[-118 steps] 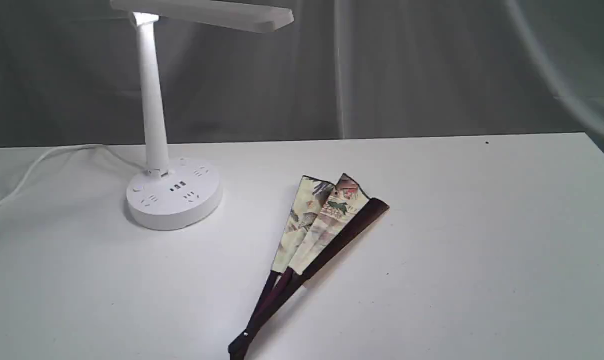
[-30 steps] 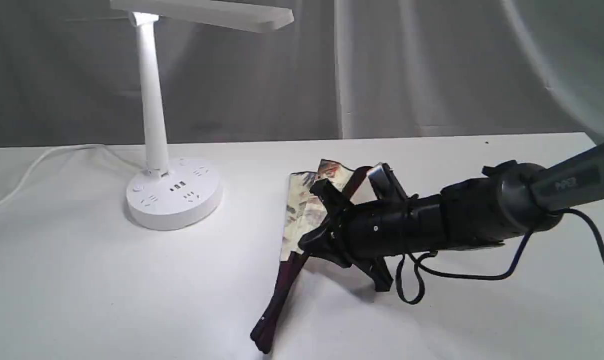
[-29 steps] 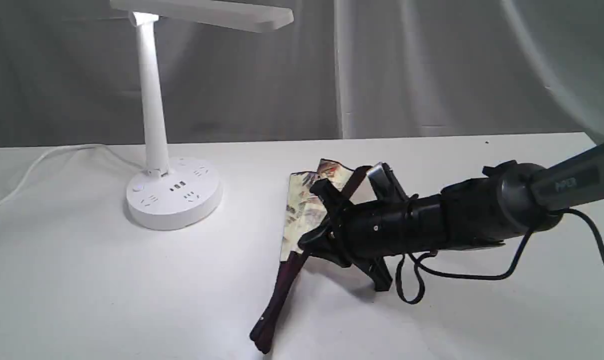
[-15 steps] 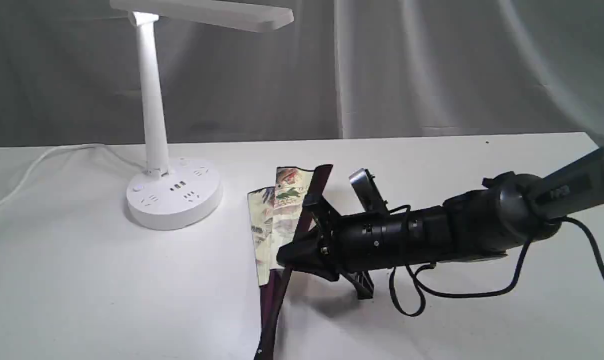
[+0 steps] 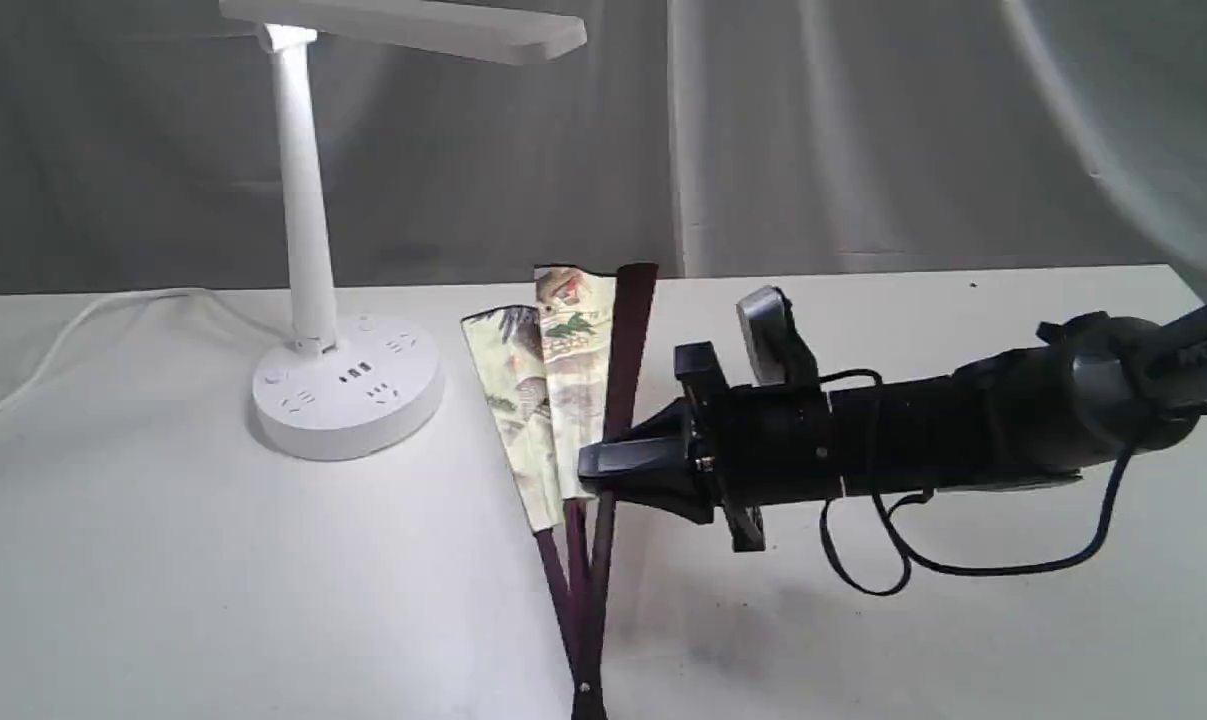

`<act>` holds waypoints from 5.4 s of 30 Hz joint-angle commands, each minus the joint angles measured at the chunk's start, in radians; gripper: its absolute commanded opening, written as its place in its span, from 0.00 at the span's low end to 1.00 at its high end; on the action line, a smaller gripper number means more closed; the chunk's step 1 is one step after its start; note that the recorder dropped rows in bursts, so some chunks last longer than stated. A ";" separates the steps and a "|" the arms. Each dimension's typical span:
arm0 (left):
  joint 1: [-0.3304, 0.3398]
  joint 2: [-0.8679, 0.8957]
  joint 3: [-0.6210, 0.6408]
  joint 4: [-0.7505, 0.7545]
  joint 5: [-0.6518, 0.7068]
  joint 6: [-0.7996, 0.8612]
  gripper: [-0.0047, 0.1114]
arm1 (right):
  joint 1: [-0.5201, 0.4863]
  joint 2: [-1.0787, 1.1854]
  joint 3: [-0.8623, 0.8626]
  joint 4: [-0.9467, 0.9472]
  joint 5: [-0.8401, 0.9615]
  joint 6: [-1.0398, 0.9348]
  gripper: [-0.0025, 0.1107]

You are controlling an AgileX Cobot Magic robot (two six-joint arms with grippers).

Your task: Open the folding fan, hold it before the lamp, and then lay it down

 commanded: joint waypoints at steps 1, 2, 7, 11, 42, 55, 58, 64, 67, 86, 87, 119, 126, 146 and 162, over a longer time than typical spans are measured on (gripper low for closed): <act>-0.004 0.212 -0.027 -0.208 -0.128 -0.037 0.08 | -0.002 -0.029 0.002 -0.012 0.029 -0.025 0.02; -0.004 0.260 -0.036 -0.246 -0.150 -0.037 0.11 | -0.002 -0.032 0.002 -0.012 0.029 -0.025 0.02; -0.004 0.514 -0.110 -0.392 -0.187 -0.037 0.39 | -0.002 -0.064 0.002 -0.016 0.029 -0.004 0.02; -0.004 0.678 -0.212 -0.394 -0.116 -0.054 0.55 | -0.002 -0.101 0.002 -0.041 0.029 0.037 0.02; -0.097 0.890 -0.556 -0.421 0.816 0.629 0.04 | 0.000 -0.160 0.002 -0.149 0.029 0.167 0.02; -0.305 0.647 -0.298 -0.489 0.420 0.977 0.04 | 0.000 -0.160 0.002 -0.130 0.029 0.163 0.02; -0.374 0.647 -0.216 -0.498 0.140 1.014 0.04 | 0.000 -0.160 0.002 -0.101 0.029 0.152 0.02; -0.494 0.772 -0.017 -0.624 -0.807 0.726 0.04 | 0.000 -0.160 0.002 -0.083 0.029 0.124 0.02; -0.465 0.907 -0.001 -0.516 -0.964 0.326 0.04 | 0.000 -0.160 0.002 -0.074 0.029 0.124 0.02; 0.087 1.436 -0.491 1.221 -1.355 -1.356 0.05 | 0.000 -0.160 0.002 -0.106 0.029 0.124 0.02; 0.083 1.436 -0.529 1.225 -1.355 -1.373 0.07 | 0.000 -0.160 0.002 -0.112 0.029 0.124 0.02; -0.045 1.438 -0.660 1.073 -1.329 -1.382 0.42 | 0.000 -0.160 0.002 -0.113 0.029 0.137 0.02; -0.045 1.440 -0.660 1.006 -1.254 -1.382 0.22 | 0.000 -0.160 0.002 -0.130 0.029 0.140 0.02; -0.045 1.440 -0.660 1.028 -1.313 -1.365 0.48 | 0.000 -0.160 0.002 -0.181 0.029 0.134 0.02; -0.045 1.440 -0.660 0.973 -1.213 -1.361 0.34 | 0.061 -0.160 0.002 -0.264 0.029 0.100 0.02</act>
